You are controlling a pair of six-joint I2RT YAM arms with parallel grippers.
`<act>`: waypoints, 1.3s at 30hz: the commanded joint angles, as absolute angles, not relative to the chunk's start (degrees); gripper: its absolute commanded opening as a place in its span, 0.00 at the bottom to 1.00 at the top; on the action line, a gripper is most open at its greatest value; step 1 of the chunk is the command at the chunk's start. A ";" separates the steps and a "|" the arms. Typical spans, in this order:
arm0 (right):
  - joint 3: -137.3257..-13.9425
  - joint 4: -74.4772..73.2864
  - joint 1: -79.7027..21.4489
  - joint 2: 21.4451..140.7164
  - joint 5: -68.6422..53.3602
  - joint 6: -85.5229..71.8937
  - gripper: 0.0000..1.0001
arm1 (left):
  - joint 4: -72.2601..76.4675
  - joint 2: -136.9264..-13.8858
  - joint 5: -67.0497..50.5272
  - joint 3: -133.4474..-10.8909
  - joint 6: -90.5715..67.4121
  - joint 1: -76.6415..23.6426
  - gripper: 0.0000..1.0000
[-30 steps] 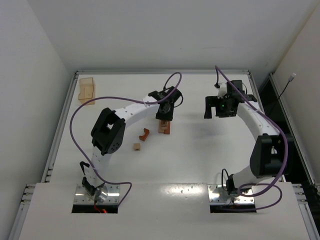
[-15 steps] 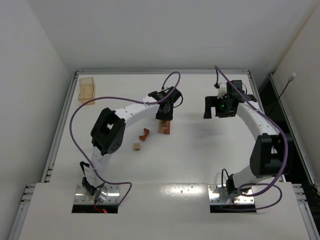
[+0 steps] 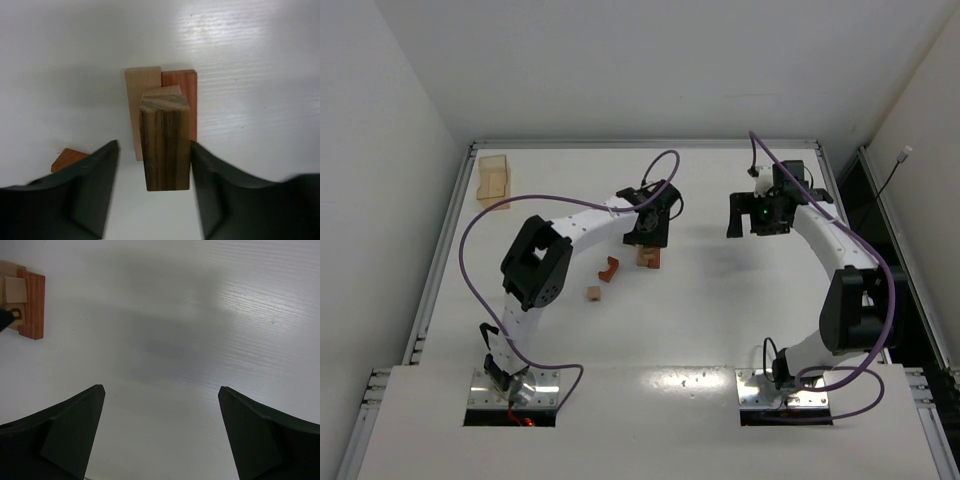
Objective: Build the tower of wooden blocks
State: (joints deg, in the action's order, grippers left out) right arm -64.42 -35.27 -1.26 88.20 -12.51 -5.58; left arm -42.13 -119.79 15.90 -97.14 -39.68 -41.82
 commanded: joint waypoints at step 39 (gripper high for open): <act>-51.50 -25.75 -2.11 71.19 -20.22 2.02 0.97 | -33.05 -90.78 10.63 -63.55 -12.05 -40.96 0.31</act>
